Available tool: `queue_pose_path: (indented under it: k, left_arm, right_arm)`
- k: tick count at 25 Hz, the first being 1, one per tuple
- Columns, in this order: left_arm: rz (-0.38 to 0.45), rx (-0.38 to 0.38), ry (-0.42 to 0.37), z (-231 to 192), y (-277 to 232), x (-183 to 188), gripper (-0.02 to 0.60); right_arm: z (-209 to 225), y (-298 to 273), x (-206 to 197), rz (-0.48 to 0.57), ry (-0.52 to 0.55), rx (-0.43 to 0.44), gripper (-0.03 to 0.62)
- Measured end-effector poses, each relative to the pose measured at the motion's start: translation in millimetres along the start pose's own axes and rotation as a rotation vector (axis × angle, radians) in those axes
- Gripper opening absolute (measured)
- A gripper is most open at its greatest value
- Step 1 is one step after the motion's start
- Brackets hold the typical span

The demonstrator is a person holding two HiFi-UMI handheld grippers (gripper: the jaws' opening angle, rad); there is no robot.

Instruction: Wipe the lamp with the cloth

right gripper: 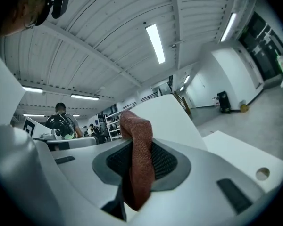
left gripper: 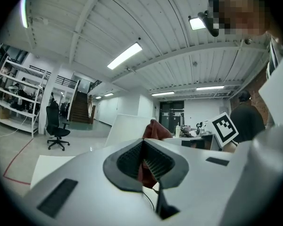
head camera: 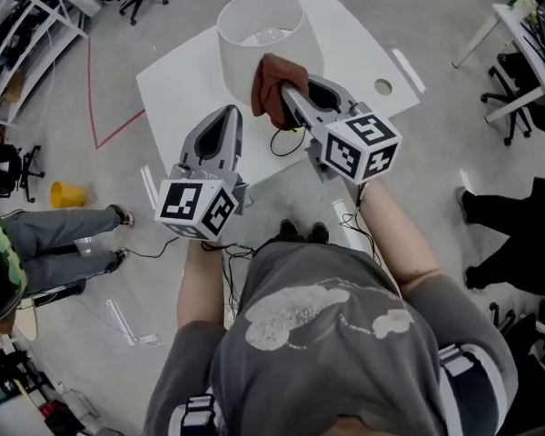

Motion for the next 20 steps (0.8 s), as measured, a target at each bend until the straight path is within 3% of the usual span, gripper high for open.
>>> queue_pose_path:
  k: [6, 12, 15, 20]
  left_arm:
    - [-0.066, -0.038, 0.039, -15, -11, -31, 0.008]
    - [-0.125, -0.124, 0.077, -17, -28, -59, 0.008]
    - [-0.122, -0.144, 0.073, -9, -38, -62, 0.008]
    - [-0.12, -0.087, 0.078, 2, -45, -68, 0.008]
  right_arm:
    - [16, 2, -31, -0.065, -0.051, -0.107, 0.091]
    - [35, 7, -59, -0.139, -0.095, -0.195, 0.091]
    - [48, 9, -65, -0.141, -0.097, -0.188, 0.091]
    - [66, 15, -79, -0.149, -0.074, -0.115, 0.091]
Point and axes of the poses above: the fingertips, and each gripper's own axes: y backward along the fingers, z to its right, x out of its top, the point moved 8 cm from there along y, backward along the fingers, and after that the axes turned 13 degrees about -z, right-handed, at the moved point
